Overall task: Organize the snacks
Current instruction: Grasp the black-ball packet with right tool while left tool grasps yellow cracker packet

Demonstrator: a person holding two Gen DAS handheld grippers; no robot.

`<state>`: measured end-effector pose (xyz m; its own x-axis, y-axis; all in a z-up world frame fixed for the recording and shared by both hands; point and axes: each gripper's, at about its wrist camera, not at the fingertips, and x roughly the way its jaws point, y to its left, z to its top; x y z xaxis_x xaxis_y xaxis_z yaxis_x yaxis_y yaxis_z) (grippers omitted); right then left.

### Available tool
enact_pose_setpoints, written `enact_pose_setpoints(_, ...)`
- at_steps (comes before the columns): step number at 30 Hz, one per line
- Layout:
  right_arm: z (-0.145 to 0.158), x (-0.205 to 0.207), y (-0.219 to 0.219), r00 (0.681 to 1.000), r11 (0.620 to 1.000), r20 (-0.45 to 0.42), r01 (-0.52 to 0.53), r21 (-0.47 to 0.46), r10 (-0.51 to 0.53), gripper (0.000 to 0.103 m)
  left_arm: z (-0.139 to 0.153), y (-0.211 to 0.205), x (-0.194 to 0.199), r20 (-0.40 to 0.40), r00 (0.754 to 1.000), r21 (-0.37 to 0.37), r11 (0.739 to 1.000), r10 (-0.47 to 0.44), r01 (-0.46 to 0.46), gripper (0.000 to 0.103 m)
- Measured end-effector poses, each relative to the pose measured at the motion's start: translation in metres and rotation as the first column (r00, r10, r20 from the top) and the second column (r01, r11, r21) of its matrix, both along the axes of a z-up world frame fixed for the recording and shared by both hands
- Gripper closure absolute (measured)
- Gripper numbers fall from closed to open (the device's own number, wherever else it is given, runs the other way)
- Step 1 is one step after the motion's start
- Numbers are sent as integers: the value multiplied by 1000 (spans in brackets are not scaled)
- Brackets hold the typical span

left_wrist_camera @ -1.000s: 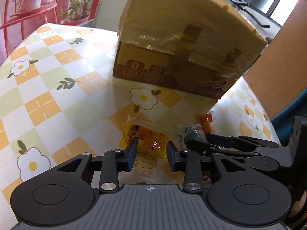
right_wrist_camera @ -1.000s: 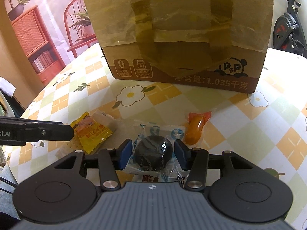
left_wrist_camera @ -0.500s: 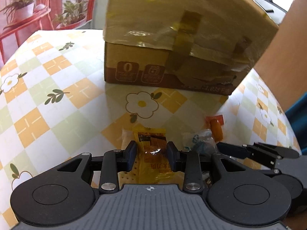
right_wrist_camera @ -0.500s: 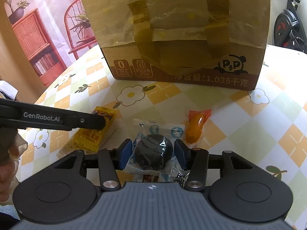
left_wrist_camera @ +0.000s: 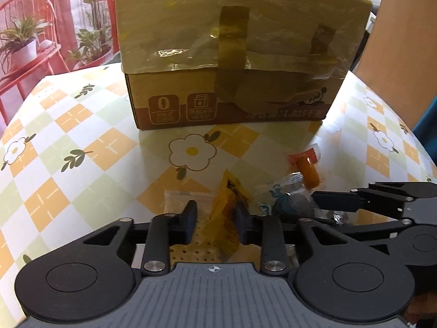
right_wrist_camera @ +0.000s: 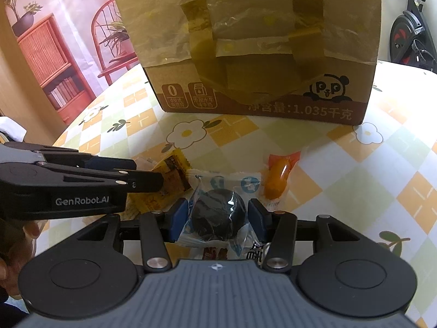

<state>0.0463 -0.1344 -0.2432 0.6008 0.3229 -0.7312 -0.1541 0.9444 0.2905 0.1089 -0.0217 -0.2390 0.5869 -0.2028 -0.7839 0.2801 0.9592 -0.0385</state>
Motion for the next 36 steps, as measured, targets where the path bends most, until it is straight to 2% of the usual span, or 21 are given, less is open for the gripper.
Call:
enact_pose_setpoints(6,0,-1,-1,1000,1000,1,4,-5,-4,51,1,-2,-3,5,999,-46,998,-41,41,74)
enact_pose_setpoints(19,1,-11,-14,999,998,10,32,-45,-32,52,-6,-13,-9,-17,997,-78,994,-80,78,74)
enact_pose_setpoints(20,1,-13,-17,999,998,11,39,-49,-39,52,-8,-15,-8,-24,997,-69,995,-78,76,70)
enact_pose_setpoints(21,1,-14,-20,999,998,12,45,-49,-44,51,-9,-17,-8,-27,997,-57,996,-72,71,62)
enact_pose_setpoints(23,1,-16,-25,998,997,13,58,-51,-58,51,-12,-19,-8,-18,998,-27,998,-65,64,56)
enact_pose_setpoints(24,1,-17,-27,998,997,13,64,-53,-63,51,-14,-21,-7,-15,998,-11,998,-65,64,55)
enact_pose_setpoints(28,1,-19,-36,996,995,13,87,-56,-87,52,-22,-21,-5,-22,998,4,998,-59,59,55)
enact_pose_setpoints(34,0,-19,-38,995,994,12,95,-56,-95,51,-25,-24,-8,10,998,30,998,-64,63,56)
enact_pose_setpoints(36,0,-18,-37,995,994,11,96,-58,-96,51,-25,-25,-9,25,998,44,998,-51,50,68)
